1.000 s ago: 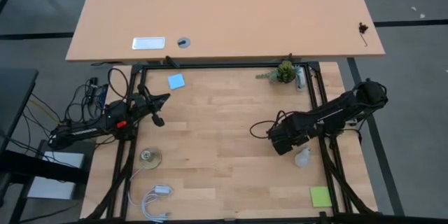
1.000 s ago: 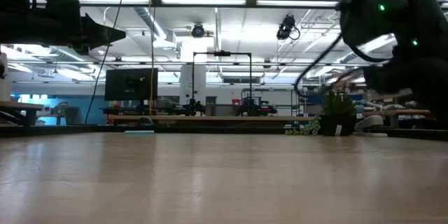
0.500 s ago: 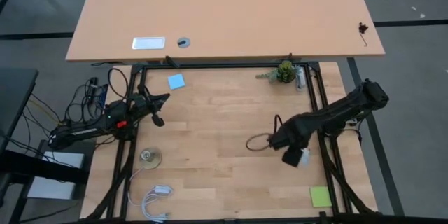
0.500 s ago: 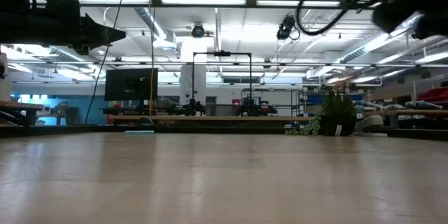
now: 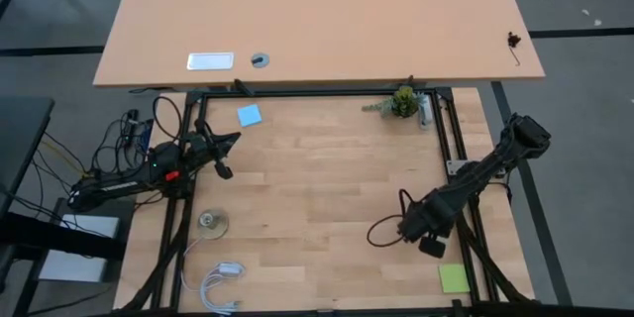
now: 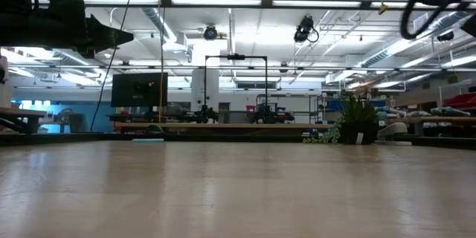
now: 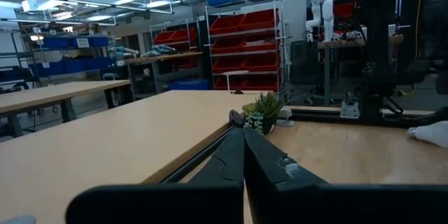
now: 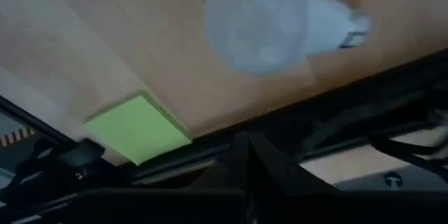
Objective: Screw lightbulb
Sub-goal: Insert the light bulb into the lamp
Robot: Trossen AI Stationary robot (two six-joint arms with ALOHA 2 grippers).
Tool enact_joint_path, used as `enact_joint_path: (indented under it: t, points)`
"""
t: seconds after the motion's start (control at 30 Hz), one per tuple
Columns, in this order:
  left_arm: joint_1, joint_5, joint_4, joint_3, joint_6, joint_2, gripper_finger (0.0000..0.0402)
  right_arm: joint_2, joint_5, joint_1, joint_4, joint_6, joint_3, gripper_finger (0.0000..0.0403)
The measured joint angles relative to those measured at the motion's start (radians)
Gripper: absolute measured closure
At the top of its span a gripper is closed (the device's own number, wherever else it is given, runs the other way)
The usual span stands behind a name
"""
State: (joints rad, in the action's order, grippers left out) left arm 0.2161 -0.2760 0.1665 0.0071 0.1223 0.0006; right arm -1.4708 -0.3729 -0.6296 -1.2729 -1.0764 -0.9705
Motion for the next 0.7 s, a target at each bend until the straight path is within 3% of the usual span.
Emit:
enact_joint_path:
  t: [0.37,0.7]
  points:
    - [0.000,0.000,0.000,0.000,0.000,0.000,0.0400,0.000,0.042,-0.066,0.269,-0.101,0.178,0.0395]
    - [0.000,0.000,0.000,0.000,0.000,0.000,0.0400,0.000,0.302,-0.020,0.293,-0.090,0.153,0.0395]
